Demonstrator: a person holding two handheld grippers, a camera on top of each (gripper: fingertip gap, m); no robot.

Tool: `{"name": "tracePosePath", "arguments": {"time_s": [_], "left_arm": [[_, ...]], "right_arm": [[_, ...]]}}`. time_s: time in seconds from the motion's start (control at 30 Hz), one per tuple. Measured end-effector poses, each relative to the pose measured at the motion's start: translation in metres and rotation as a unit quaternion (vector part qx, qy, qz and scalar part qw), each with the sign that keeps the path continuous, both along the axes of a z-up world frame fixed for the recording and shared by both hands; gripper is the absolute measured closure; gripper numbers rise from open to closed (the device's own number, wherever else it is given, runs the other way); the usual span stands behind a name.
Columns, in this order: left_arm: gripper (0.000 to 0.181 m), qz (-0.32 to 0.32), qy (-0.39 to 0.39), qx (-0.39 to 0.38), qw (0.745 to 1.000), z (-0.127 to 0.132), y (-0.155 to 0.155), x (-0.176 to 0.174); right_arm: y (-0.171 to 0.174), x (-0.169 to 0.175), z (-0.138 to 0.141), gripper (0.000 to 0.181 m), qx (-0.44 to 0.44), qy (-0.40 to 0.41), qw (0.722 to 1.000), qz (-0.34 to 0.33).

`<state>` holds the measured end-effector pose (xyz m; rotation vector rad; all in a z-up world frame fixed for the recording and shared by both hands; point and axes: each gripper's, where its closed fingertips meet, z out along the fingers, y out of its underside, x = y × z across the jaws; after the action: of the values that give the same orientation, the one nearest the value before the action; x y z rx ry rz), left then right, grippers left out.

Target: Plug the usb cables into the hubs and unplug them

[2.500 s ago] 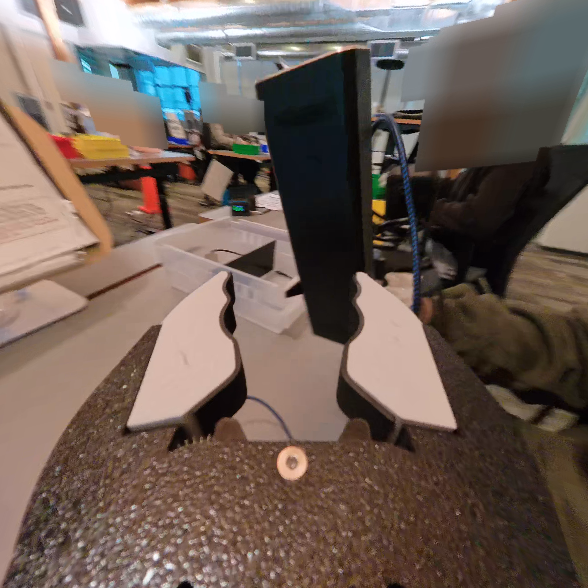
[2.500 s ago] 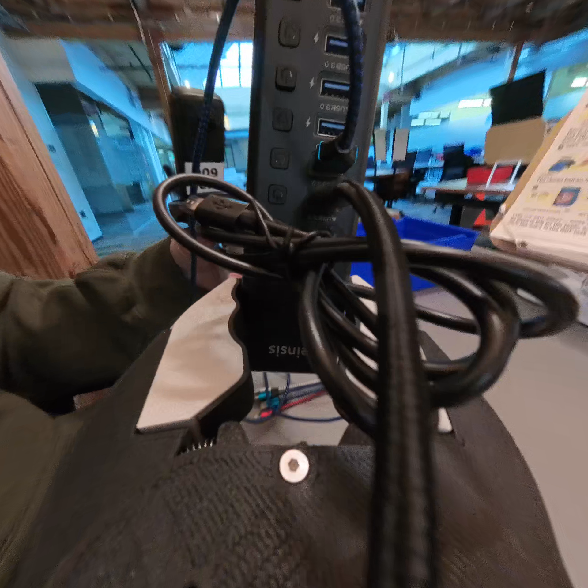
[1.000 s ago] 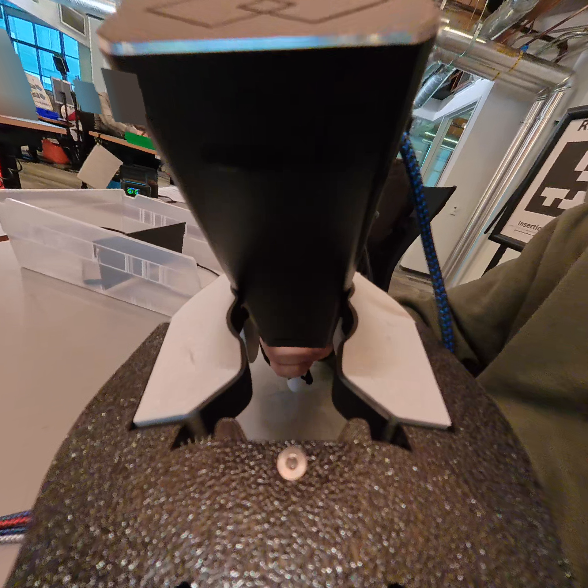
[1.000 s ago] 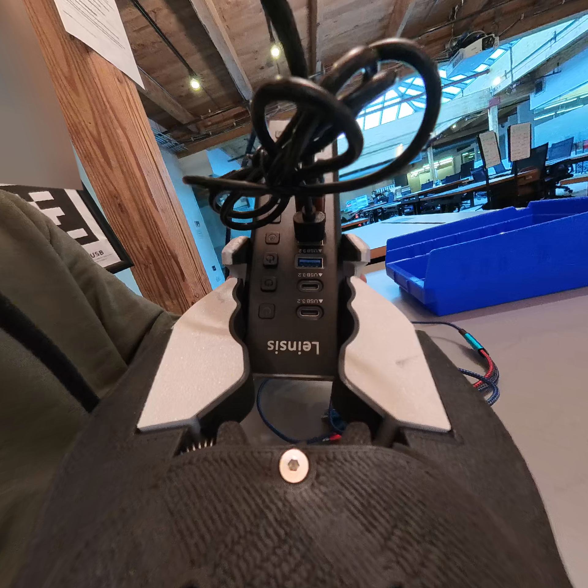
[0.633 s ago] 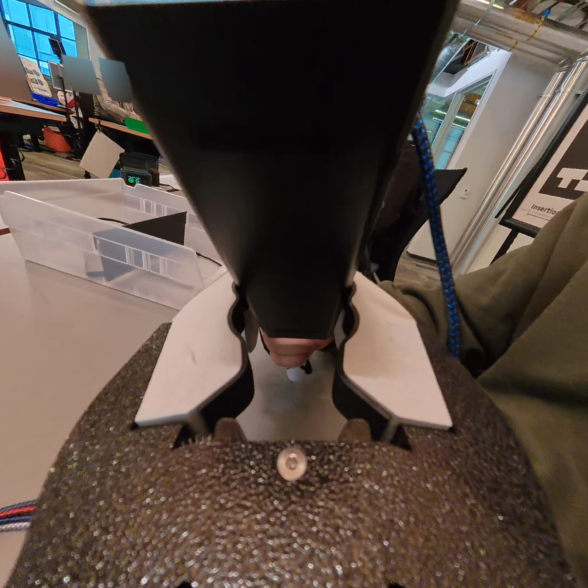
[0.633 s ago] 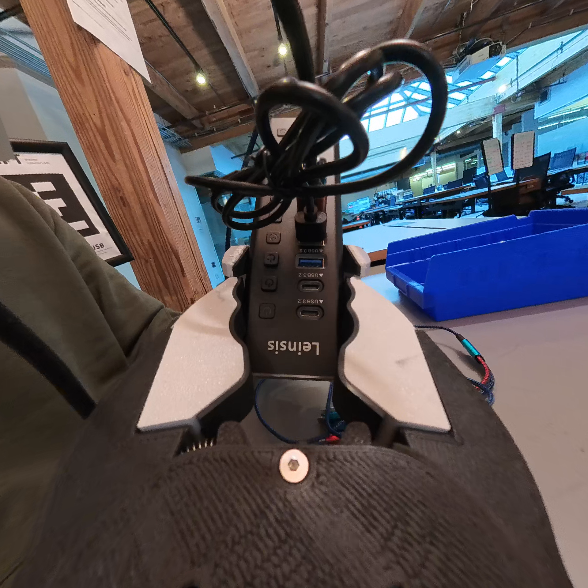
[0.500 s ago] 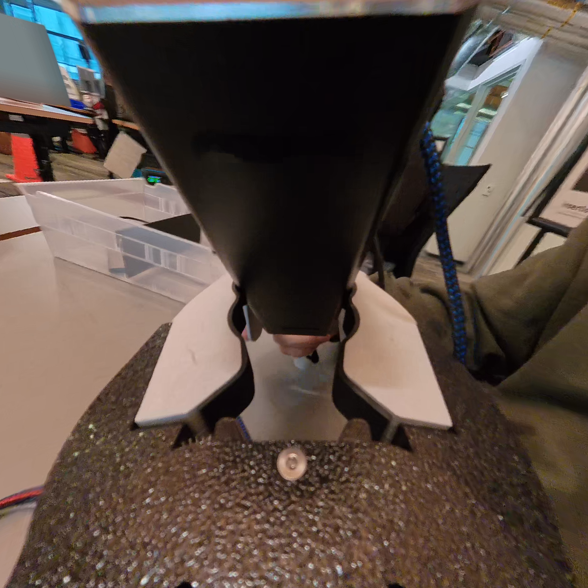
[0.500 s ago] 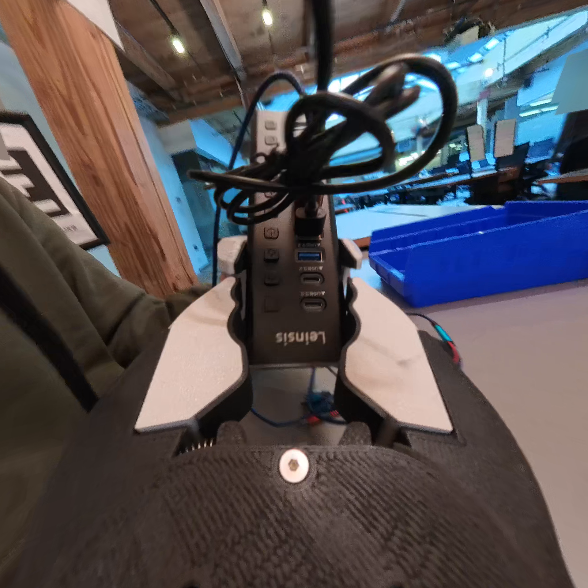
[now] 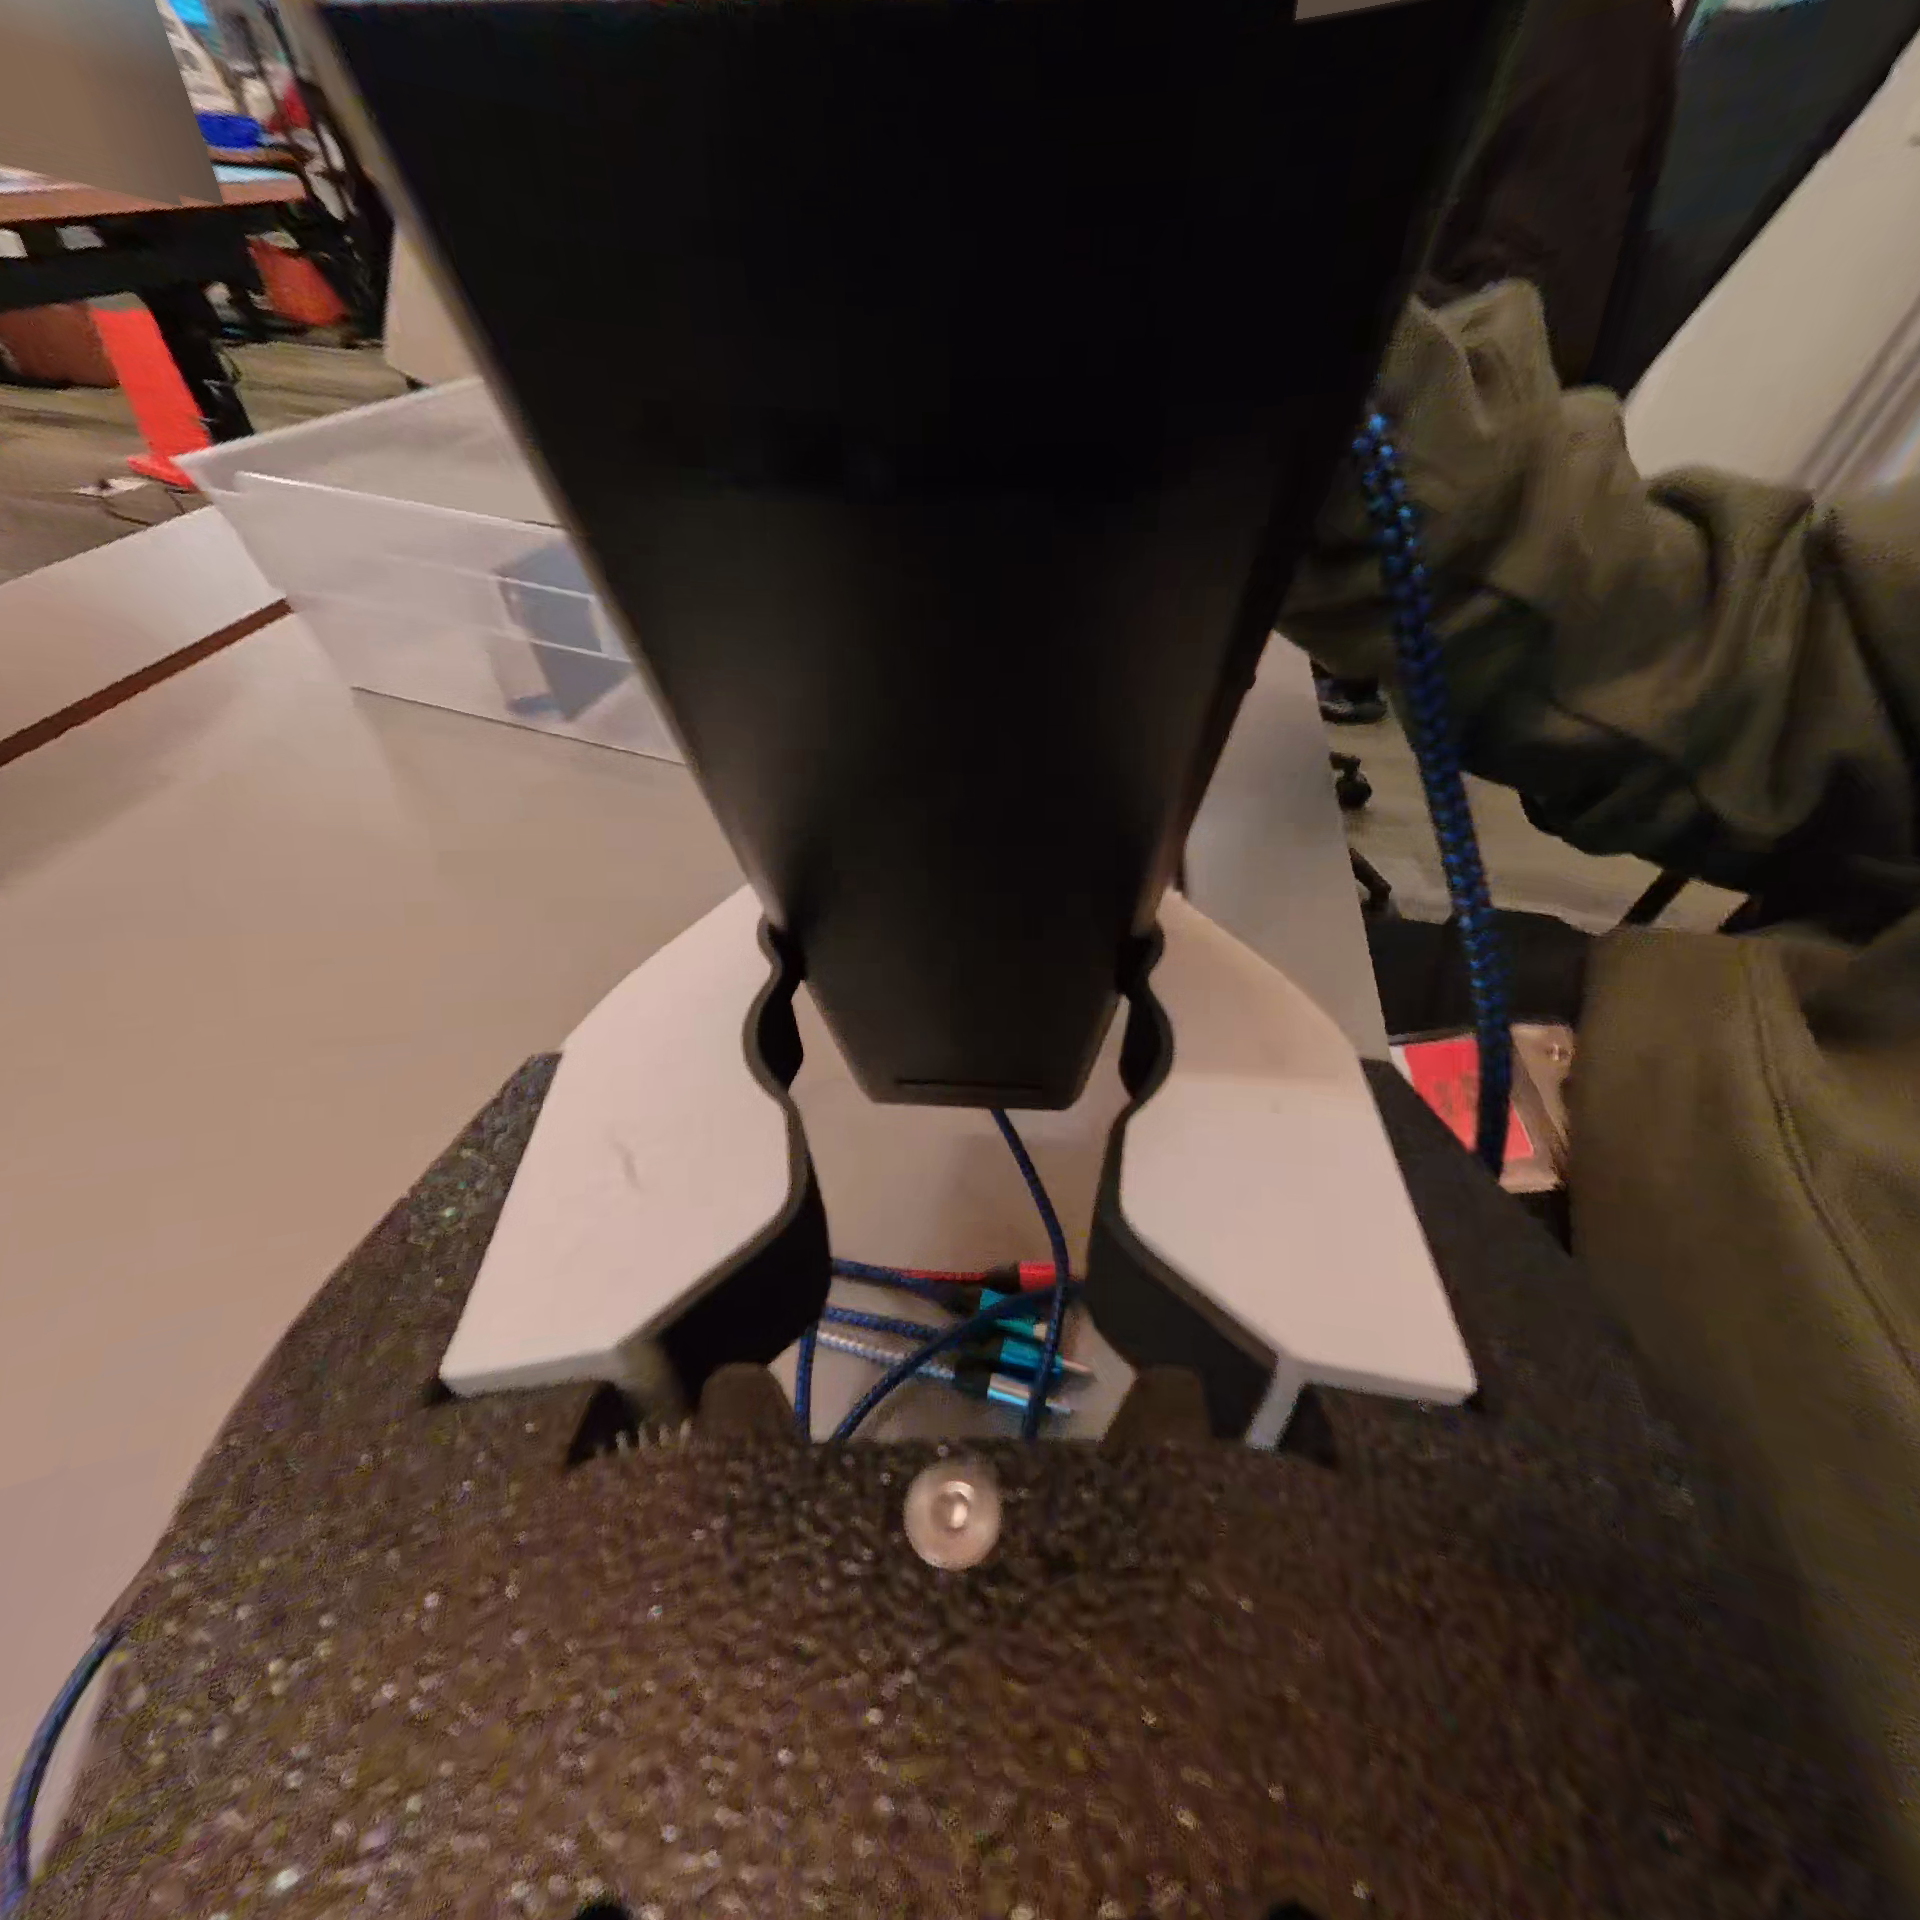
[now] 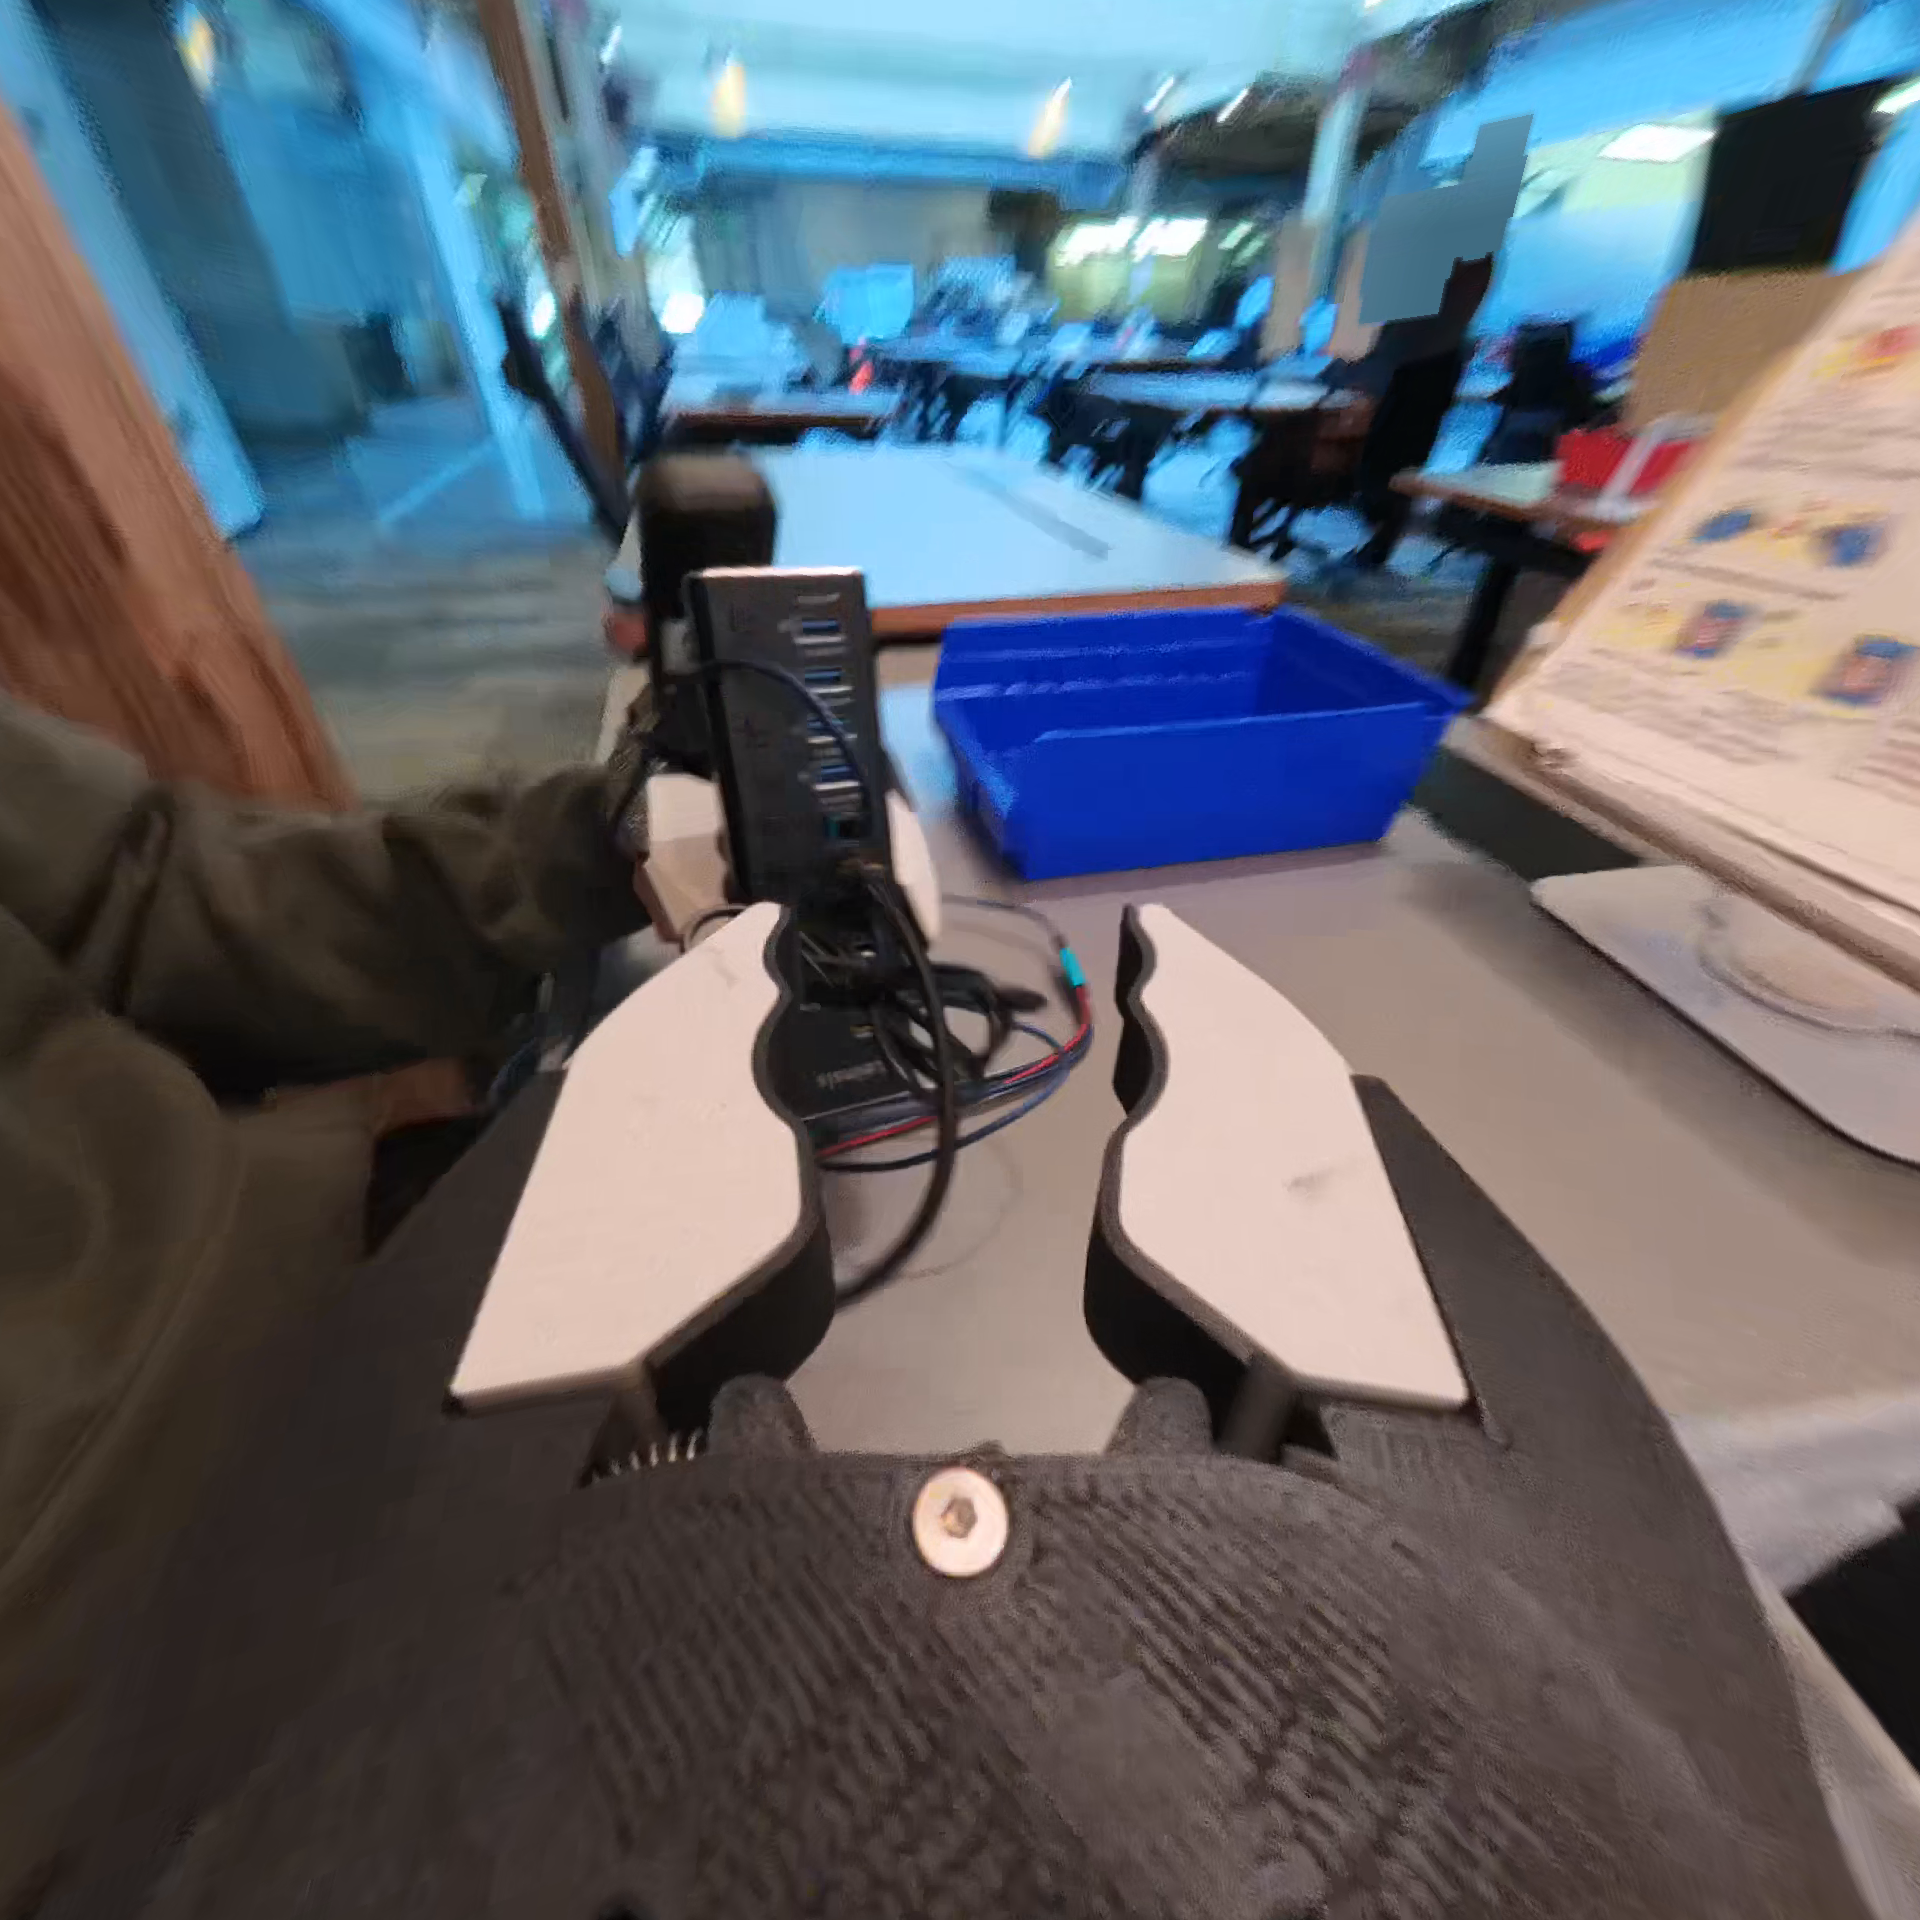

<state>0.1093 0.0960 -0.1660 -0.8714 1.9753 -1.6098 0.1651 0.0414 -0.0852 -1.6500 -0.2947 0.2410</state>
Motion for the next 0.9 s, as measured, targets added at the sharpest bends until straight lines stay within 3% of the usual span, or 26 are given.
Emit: {"name": "tracePosePath", "arguments": {"time_s": [0.07, 0.13, 0.27, 0.53, 0.73, 0.9], "left_arm": [[0.121, -0.012, 0.0, 0.009, 1.0, -0.003, -0.009, 0.001], [0.122, -0.028, -0.007, 0.004, 1.0, -0.002, -0.017, 0.001], [0.122, -0.032, -0.013, 0.005, 0.999, -0.005, -0.02, 0.002], [0.122, -0.026, -0.025, 0.018, 0.999, -0.013, -0.017, 0.005], [0.122, -0.009, -0.04, 0.033, 0.999, -0.013, -0.011, 0.008], [0.122, 0.015, -0.062, 0.026, 0.998, -0.005, -0.008, 0.012]], "right_arm": [[0.016, -0.02, -0.01, 0.125, -0.051, -0.037, 0.997, 0.051], [0.03, -0.032, -0.021, 0.139, -0.079, -0.071, 0.99, 0.092], [0.045, -0.051, -0.026, 0.158, -0.08, -0.065, 0.984, 0.144], [0.06, -0.059, -0.043, 0.167, -0.106, -0.061, 0.979, 0.16], [0.068, -0.063, -0.042, 0.167, -0.122, -0.07, 0.977, 0.163], [0.072, -0.063, -0.034, 0.168, -0.113, -0.024, 0.978, 0.173]]}}
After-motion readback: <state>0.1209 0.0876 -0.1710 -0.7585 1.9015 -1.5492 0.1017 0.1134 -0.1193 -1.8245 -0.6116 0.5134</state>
